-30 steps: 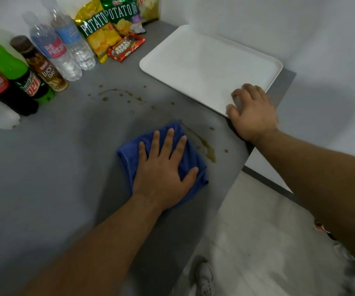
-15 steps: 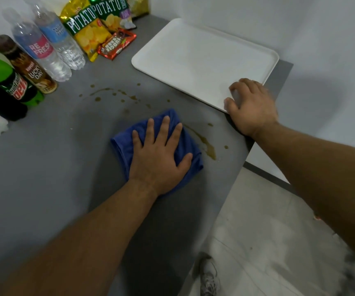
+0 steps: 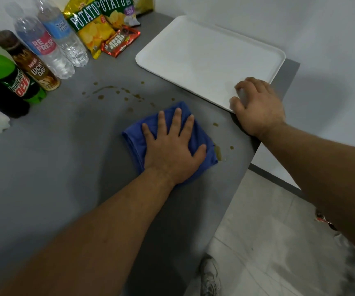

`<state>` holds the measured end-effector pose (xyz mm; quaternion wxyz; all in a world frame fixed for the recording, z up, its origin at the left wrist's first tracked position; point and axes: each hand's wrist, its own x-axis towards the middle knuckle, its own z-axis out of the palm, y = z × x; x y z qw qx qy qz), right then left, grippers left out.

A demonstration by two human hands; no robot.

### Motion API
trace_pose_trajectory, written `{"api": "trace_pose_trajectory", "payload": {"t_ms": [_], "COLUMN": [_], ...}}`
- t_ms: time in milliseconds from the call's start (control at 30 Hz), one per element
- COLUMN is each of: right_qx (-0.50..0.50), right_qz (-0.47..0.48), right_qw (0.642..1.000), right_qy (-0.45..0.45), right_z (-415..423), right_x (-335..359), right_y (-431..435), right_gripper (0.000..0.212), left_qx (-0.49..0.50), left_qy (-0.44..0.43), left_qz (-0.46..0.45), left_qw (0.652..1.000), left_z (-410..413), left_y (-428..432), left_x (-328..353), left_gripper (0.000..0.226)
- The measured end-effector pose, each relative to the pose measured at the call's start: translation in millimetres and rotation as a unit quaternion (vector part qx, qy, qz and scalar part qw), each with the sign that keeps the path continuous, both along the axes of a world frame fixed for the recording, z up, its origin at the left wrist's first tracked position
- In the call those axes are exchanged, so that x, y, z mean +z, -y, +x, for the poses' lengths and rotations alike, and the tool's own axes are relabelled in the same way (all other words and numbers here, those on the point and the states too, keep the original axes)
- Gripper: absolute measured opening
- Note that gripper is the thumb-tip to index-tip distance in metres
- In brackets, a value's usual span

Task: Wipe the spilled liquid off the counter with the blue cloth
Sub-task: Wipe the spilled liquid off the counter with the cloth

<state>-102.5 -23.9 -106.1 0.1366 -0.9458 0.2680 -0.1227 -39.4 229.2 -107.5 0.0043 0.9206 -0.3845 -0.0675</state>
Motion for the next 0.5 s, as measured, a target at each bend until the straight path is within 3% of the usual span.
{"api": "trace_pose_trajectory", "payload": {"t_ms": [233,500], "right_qx": [-0.002,-0.001], "right_qz": [0.006,0.001], "right_qw": [1.0,1.0], "right_qy": [0.001,0.008], "right_z": [-2,-3], "right_x": [4,0], "right_y": [-4,-3], "right_gripper": [0.046,0.046], "left_qx": [-0.112,-0.029], "left_qy": [0.005,-0.005], "left_qz": [-0.047,-0.02], "left_qw": [0.993,0.999], "left_z": [-42,14], "left_y": [-49,-11], "left_x": [-3,1], "left_gripper": [0.079,0.079]}}
